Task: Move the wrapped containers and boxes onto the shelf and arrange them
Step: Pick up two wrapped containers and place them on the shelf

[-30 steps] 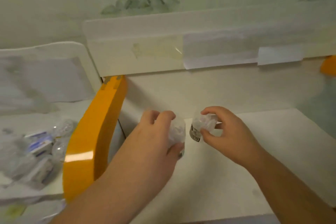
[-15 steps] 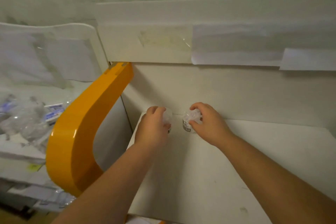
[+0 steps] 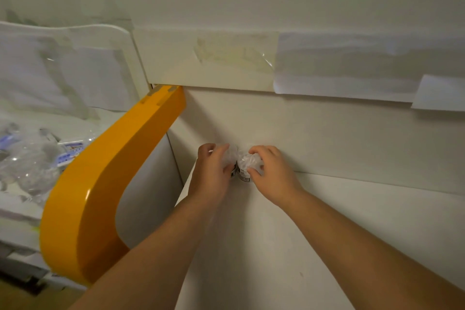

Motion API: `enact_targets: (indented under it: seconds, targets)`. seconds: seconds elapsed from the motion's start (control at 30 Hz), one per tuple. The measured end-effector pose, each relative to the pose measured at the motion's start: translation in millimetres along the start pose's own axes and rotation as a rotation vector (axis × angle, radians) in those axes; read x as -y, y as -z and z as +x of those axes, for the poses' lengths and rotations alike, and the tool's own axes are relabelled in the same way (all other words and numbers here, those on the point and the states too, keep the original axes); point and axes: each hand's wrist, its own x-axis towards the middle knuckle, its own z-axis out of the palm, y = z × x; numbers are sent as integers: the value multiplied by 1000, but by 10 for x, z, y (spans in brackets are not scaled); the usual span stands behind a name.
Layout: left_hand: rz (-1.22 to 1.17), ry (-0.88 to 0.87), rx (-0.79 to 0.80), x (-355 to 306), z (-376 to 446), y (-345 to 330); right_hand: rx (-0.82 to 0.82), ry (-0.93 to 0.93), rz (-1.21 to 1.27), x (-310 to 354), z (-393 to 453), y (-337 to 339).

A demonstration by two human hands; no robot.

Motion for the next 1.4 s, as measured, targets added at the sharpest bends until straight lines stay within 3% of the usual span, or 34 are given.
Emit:
enact_targets:
  seconds: [0.23,0.4,0.7,0.97,1.13,1.4]
  targets:
    - [15,-3,32,-8,-22,32,-26,8,-13,-54,-76,-2]
    - [317,62,85,-181,-223,200,-76,-5,-39,-16,-249,236]
    - [454,-110,138,-857,-695,743,-185,21,-9,367,-723,733]
    - [485,-328,-51,-1269,-1151,1644,-199,98,58,985,-944,856]
    - [433,-284,-157,-1029,-1235,2318,-212,194,89,1674,-986,752]
    - [397,-133,-241,59,-1255,3387,-212,357,31,2945,-877,95]
